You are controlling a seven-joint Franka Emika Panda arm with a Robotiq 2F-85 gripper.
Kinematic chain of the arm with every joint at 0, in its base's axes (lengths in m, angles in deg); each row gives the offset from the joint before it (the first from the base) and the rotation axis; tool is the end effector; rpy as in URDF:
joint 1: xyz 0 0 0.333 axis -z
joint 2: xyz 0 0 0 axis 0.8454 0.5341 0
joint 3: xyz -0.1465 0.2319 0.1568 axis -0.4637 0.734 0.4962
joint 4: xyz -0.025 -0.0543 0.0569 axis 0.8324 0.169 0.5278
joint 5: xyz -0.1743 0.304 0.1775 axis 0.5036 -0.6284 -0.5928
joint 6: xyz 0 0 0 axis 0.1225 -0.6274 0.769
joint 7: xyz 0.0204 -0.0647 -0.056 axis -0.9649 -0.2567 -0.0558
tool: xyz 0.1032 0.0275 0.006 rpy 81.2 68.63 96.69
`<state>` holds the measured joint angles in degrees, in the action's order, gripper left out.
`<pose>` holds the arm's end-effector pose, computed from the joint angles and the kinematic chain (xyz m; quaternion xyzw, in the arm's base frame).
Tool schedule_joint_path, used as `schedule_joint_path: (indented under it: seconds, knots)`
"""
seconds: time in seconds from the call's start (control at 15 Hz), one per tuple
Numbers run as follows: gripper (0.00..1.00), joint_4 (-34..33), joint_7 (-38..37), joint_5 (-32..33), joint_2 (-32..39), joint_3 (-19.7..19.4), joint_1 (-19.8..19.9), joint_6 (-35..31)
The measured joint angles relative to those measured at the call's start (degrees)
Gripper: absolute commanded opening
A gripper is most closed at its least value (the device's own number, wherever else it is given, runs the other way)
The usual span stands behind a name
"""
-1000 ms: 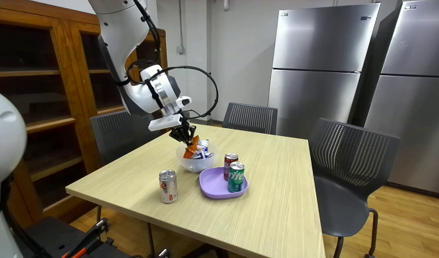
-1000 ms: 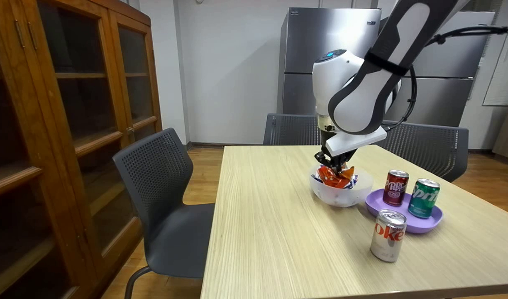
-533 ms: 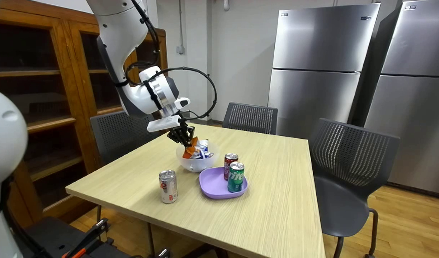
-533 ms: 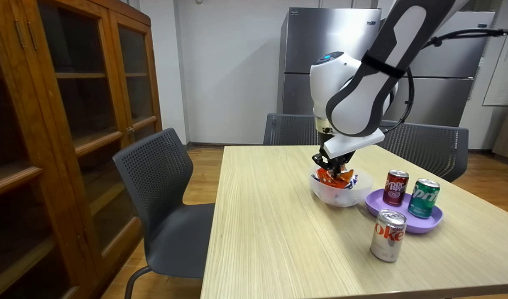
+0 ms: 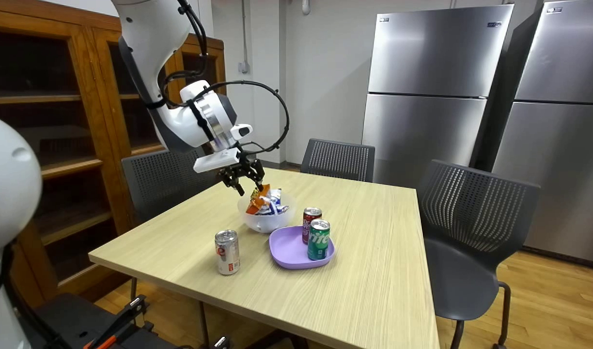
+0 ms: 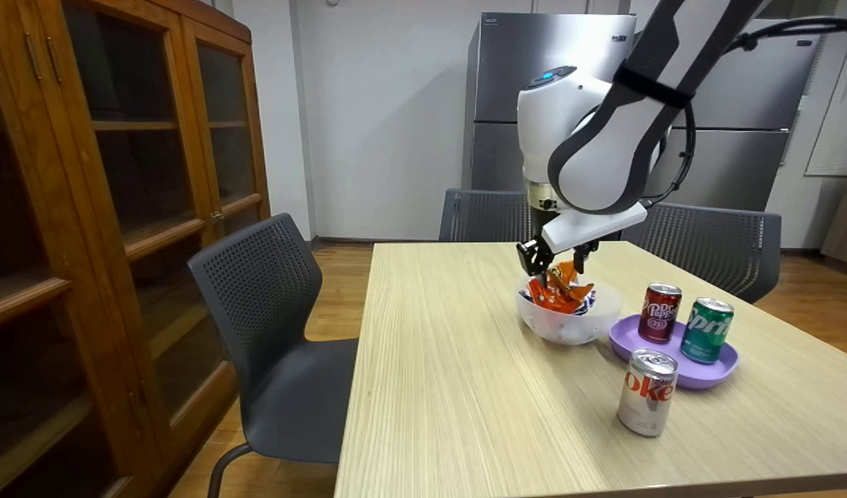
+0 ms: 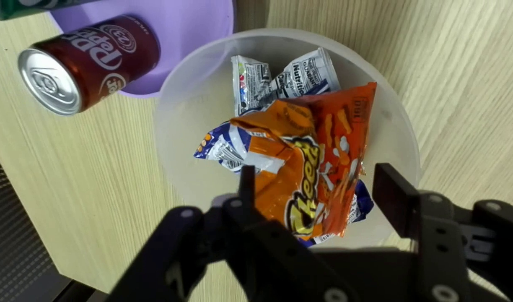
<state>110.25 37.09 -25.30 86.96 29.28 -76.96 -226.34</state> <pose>0.5819 0.1356 0.2116 0.9694 0.1163 0.1337 0.1698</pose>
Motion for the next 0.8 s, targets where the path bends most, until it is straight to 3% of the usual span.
schedule_joint_path:
  seconds: [0.8]
  knots:
    - [1.0, 15.63, -2.36, 7.6, -13.4, -0.08, -0.42, -2.55]
